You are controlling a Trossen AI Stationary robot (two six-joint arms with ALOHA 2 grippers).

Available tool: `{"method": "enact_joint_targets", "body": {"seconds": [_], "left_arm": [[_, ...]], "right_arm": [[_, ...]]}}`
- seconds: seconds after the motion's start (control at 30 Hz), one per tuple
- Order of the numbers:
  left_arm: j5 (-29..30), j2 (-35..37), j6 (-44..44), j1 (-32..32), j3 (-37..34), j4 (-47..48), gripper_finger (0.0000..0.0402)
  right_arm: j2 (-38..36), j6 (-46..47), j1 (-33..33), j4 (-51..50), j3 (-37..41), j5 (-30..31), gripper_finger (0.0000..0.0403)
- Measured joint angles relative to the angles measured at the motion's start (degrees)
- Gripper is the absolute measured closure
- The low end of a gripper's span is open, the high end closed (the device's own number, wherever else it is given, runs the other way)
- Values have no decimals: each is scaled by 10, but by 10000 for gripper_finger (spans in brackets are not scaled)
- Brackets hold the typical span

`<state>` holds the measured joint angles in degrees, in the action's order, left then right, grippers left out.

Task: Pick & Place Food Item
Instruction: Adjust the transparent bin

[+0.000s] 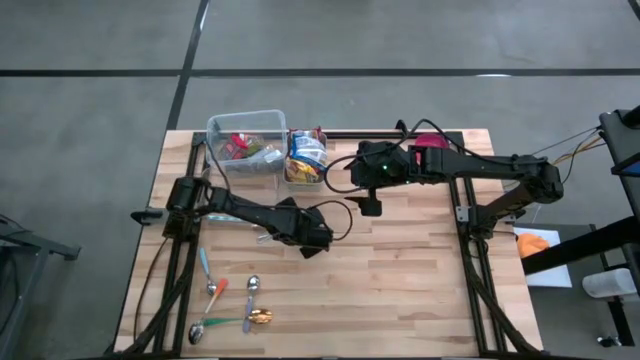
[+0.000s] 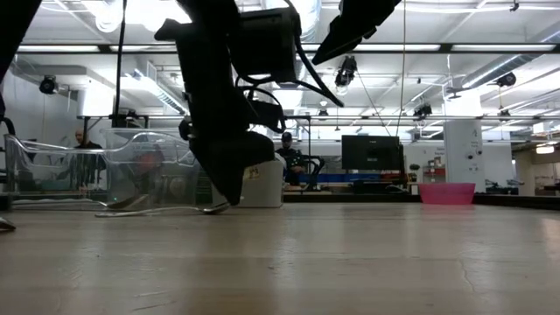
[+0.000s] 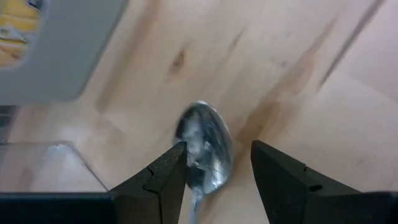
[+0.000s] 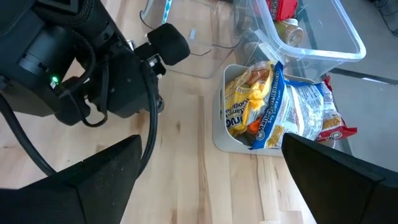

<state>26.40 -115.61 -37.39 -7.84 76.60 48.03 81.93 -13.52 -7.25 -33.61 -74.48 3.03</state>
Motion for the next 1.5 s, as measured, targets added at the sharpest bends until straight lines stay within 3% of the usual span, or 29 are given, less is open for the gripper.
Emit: {"method": "enact_joint_targets", "body": {"seconds": [0.33,0.43,0.53,0.63,0.83,1.2,1.5], "left_arm": [[-133,0,14,-1,0,-39,222],[-146,0,15,-1,1,-38,222],[-129,0,17,-1,16,-23,222],[-74,0,28,-1,43,16,222],[117,0,1,3,60,77,222],[97,0,18,35,-35,-12,222],[27,2,16,27,-24,-49,222]], "right_arm": [[0,0,0,0,0,0,18],[0,0,0,0,0,0,18],[0,0,0,0,0,0,18],[0,0,0,0,0,0,18],[0,0,0,0,0,0,18],[0,0,0,0,0,0,18],[0,0,0,0,0,0,18]]}}
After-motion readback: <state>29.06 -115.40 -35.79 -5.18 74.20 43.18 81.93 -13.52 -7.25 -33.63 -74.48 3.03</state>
